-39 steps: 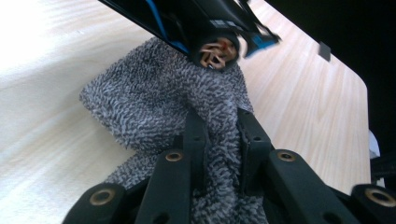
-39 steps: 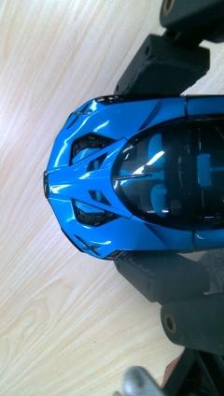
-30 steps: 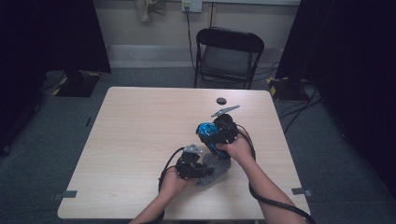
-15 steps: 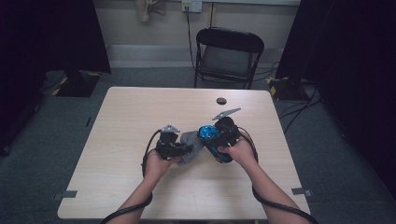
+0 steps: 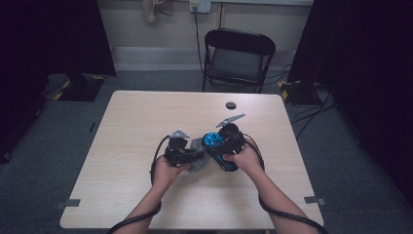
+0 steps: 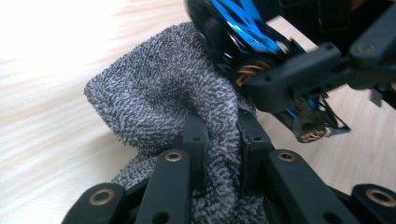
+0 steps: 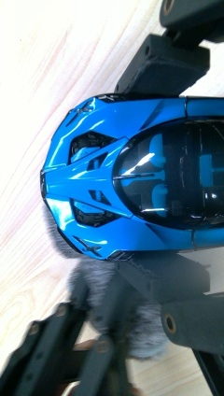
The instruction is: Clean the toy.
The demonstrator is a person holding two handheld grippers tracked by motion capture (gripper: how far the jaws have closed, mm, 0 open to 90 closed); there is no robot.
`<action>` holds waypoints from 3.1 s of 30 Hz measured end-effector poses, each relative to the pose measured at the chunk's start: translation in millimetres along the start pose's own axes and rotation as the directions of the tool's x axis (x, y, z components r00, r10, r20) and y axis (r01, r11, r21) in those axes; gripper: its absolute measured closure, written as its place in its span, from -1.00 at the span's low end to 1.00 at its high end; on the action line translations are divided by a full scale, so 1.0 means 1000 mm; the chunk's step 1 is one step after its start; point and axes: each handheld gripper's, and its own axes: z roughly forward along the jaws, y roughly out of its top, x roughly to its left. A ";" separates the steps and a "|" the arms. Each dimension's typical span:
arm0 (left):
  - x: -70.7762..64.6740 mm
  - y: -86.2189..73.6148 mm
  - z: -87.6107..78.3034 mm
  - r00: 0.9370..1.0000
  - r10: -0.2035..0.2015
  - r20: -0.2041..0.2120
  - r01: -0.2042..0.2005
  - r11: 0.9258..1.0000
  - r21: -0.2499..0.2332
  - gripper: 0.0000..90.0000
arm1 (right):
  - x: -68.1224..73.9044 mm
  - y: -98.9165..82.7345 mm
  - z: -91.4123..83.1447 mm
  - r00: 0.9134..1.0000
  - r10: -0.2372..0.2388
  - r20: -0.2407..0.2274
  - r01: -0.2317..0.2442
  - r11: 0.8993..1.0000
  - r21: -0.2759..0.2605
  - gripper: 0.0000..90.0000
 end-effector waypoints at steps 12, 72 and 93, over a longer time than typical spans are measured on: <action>-0.014 -0.010 0.014 0.999 0.015 0.048 -0.016 0.999 0.028 0.71 | -0.003 0.002 0.000 1.000 0.008 0.008 -0.008 1.000 0.000 -0.46; -0.005 -0.009 -0.007 0.995 0.101 -0.007 -0.100 0.990 0.103 0.70 | -0.050 -0.020 -0.025 0.992 0.090 0.084 -0.090 0.996 0.004 -0.46; 0.027 -0.004 -0.036 0.990 0.090 -0.106 -0.083 0.994 0.075 0.71 | -0.080 -0.045 -0.028 0.983 0.124 0.138 -0.130 0.991 0.041 -0.46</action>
